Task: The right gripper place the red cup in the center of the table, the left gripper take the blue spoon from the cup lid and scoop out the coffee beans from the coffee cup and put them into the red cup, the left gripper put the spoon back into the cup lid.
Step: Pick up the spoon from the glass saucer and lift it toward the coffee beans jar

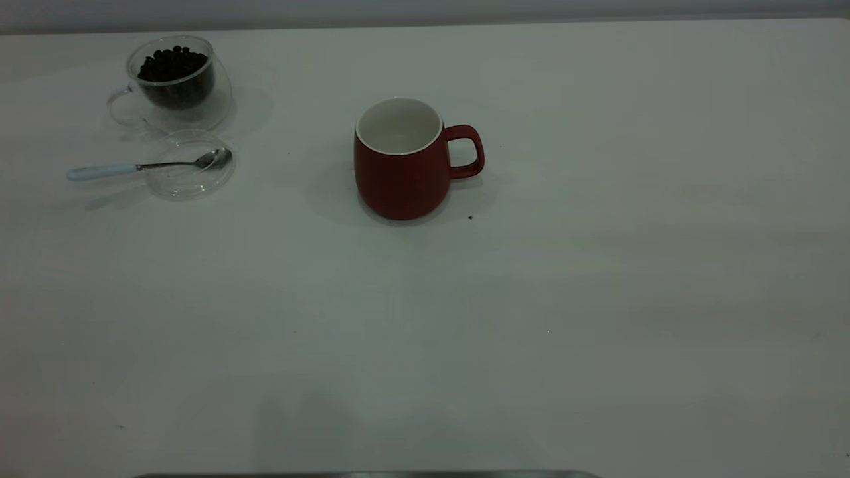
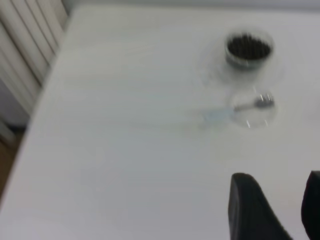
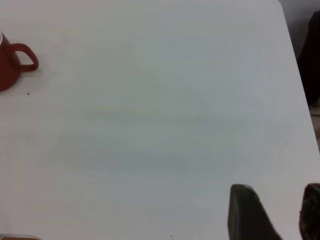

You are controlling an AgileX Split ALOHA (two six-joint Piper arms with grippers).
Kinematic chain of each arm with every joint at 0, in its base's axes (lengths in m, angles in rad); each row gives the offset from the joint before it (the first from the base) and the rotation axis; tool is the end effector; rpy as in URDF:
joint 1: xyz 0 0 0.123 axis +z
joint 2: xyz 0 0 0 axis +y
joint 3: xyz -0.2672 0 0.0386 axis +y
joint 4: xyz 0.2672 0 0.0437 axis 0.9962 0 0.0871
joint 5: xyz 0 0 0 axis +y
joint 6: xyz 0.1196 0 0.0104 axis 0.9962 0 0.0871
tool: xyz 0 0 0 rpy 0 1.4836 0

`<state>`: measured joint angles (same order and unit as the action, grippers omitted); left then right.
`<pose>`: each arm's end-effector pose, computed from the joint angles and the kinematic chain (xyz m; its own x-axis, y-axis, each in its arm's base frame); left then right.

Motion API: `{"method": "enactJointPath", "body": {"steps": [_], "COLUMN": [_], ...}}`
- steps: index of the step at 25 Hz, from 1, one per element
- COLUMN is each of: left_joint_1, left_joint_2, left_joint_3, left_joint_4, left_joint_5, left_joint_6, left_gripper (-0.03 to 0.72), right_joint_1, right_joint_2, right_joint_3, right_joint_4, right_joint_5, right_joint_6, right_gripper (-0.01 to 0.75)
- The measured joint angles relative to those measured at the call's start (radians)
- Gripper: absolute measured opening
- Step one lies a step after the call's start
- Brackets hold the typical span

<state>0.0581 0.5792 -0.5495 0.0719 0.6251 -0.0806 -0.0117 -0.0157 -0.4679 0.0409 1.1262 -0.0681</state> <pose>0.1665 0.0147 0.2729 -0.5335 -0.0533 -0.8441 -0.1053 0.9944 0.0038 0.0504 0.0038 0.2571 -0.5253 -0.0443 -0.8498 -0.0463 0.9987 -0.0235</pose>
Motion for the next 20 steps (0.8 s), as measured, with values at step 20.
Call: {"method": "enactJointPath", "body": {"steps": [20], "left_joint_1": [0.0], "left_joint_2": [0.538], "left_joint_3": [-0.089], "left_joint_4": [-0.261], "left_joint_5": [-0.293], "left_joint_6": [0.13], "left_gripper": [0.491], "right_joint_1": [0.0], "right_joint_2": [0.0], "right_joint_3": [0.0], "right_joint_4": [0.0], "right_joint_5": [0.0], "right_joint_6": [0.0], "right_gripper": [0.245]}}
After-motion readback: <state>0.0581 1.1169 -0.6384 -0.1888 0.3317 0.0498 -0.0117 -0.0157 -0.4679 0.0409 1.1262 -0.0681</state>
